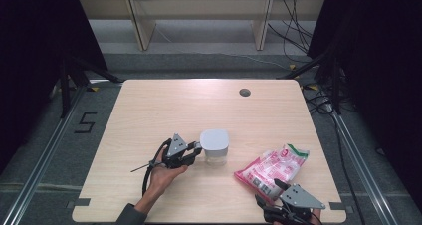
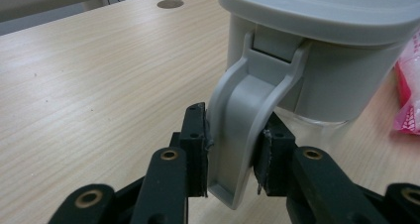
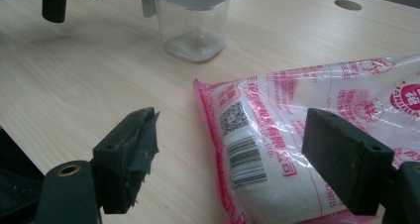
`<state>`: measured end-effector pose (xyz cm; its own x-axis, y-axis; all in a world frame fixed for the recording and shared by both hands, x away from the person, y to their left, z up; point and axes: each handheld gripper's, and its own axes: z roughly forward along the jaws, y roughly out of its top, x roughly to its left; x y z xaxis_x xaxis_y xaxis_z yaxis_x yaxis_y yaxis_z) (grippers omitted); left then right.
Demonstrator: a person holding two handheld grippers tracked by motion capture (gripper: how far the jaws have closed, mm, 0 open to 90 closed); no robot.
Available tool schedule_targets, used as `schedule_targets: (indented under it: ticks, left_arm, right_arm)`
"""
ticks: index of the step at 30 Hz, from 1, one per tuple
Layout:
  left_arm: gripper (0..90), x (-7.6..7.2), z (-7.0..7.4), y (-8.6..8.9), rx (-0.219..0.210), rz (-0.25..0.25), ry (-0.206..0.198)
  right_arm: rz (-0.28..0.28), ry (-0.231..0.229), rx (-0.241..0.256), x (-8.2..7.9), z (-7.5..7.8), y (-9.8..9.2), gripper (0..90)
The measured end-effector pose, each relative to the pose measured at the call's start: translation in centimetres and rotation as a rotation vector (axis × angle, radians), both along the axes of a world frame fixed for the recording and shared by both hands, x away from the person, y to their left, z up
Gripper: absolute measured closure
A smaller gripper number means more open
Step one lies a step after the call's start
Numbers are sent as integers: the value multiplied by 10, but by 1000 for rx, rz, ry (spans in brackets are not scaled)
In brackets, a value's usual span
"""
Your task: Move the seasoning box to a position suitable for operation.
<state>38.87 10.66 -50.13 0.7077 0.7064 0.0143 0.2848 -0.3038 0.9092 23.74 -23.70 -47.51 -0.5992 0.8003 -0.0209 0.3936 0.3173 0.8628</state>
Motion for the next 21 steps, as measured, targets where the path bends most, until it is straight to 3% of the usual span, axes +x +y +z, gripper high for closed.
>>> schedule_targets:
  ticks: [8,9,21]
  left_arm:
    - [688,0,-1,-3,-22,2,11]
    - [687,0,0,-5,-18,3,7]
    - [628,0,2,-3,8,-8,-20]
  right_arm:
    - [-24,9,-5,-2,1,0,225]
    - [5,-12,-9,0,1,0,229]
    - [9,-18,-3,0,1,0,230]
